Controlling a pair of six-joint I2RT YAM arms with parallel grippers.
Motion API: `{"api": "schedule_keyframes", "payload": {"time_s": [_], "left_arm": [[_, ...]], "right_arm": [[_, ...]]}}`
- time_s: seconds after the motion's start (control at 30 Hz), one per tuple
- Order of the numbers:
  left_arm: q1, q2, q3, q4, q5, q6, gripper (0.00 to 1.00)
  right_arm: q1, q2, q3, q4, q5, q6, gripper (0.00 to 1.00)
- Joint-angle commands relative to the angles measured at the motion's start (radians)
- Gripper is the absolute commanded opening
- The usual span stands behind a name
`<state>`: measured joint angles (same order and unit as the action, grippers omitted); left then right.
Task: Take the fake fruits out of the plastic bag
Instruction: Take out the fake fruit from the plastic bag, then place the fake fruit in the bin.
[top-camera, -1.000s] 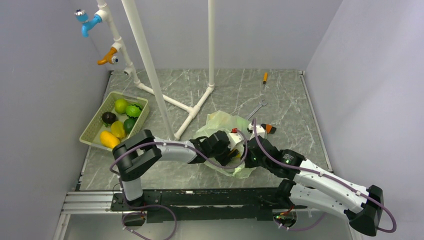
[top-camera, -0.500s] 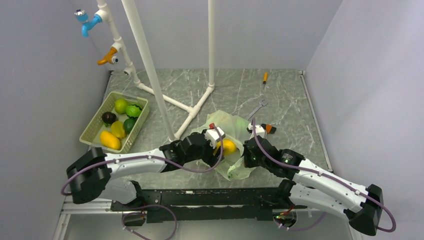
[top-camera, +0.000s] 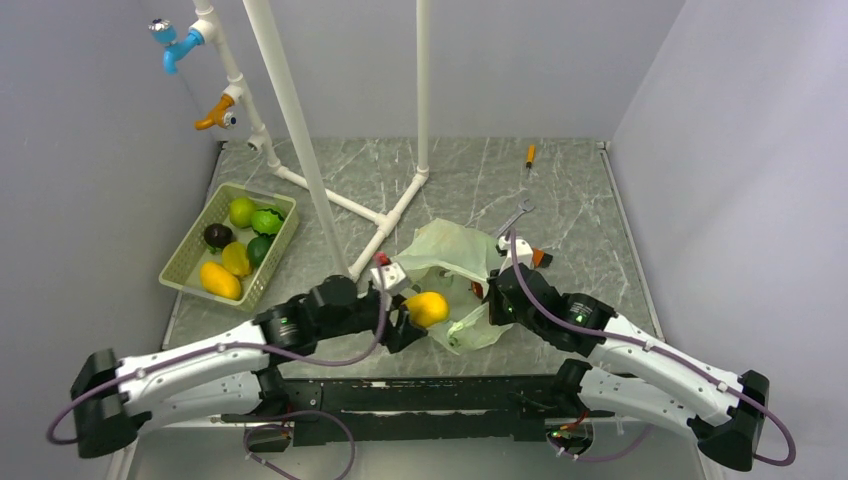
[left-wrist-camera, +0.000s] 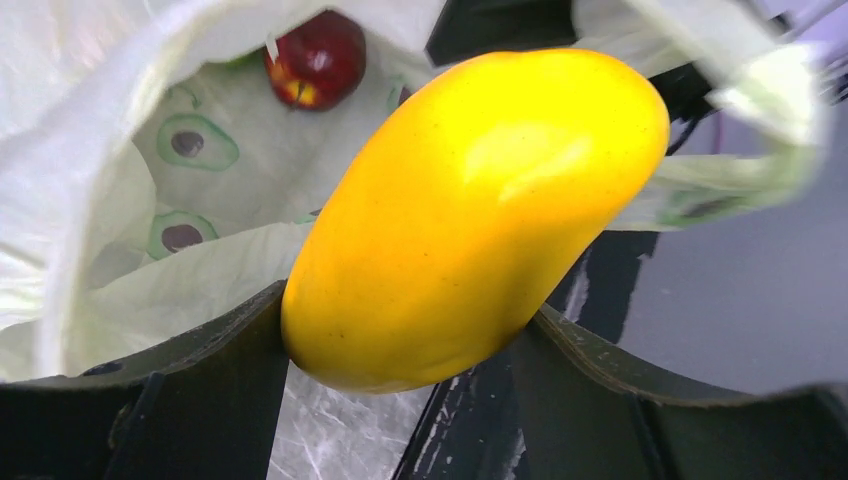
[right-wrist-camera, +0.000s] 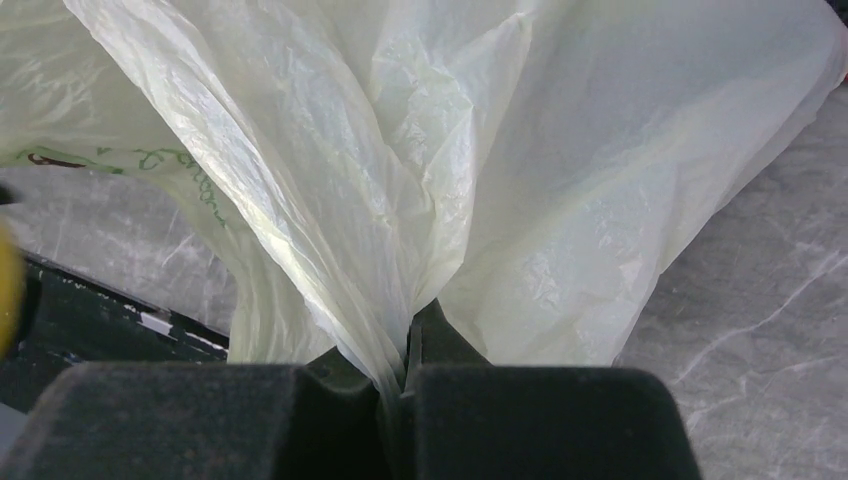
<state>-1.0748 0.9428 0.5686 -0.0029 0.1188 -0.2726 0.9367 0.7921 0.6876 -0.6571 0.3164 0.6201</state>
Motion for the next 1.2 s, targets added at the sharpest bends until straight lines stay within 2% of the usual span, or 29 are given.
{"api": "schedule_keyframes", "payload": {"time_s": [0.0, 0.1, 0.23, 0.37, 0.47, 0.57, 0.7, 0.83, 0.9, 1.03, 1.17], "left_arm": [[0.001, -0.200, 0.045, -0.132, -0.002, -0.044, 0.00], [0.005, -0.291, 0.130, -0.278, -0.137, -0.064, 0.00], [0.013, -0.328, 0.276, -0.537, -0.451, -0.124, 0.00], [0.023, -0.308, 0.366, -0.808, -0.749, -0.269, 0.00], [0.032, -0.299, 0.365, -0.920, -0.842, -0.352, 0.00], [0.036, -0.322, 0.333, -0.959, -0.887, -0.428, 0.00], [0.052, -0.383, 0.286, -0.952, -0.927, -0.455, 0.00], [0.100, -0.414, 0.294, -0.929, -0.944, -0.392, 0.00], [0.140, -0.404, 0.298, -0.886, -0.941, -0.313, 0.00], [0.313, -0.311, 0.346, -0.832, -0.903, -0.167, 0.00], [0.541, -0.244, 0.371, -0.743, -0.767, -0.063, 0.00]], "right_arm": [[0.001, 0.009, 0.047, 0.020, 0.037, -0.033, 0.00], [0.000, 0.012, 0.052, 0.020, 0.035, -0.036, 0.00], [0.001, 0.007, 0.050, 0.021, 0.030, -0.031, 0.00], [0.002, -0.009, 0.037, 0.022, 0.025, -0.024, 0.00], [0.001, -0.014, 0.030, 0.021, 0.021, -0.020, 0.00], [0.001, -0.016, 0.028, 0.018, 0.020, -0.018, 0.00], [0.001, -0.019, 0.027, 0.013, 0.018, -0.019, 0.00], [0.001, -0.019, 0.027, 0.012, 0.020, -0.023, 0.00], [0.000, -0.017, 0.026, 0.015, 0.018, -0.025, 0.00], [0.002, -0.016, 0.026, 0.016, 0.014, -0.024, 0.00], [0.001, -0.030, 0.026, 0.009, 0.017, -0.023, 0.00]]}}
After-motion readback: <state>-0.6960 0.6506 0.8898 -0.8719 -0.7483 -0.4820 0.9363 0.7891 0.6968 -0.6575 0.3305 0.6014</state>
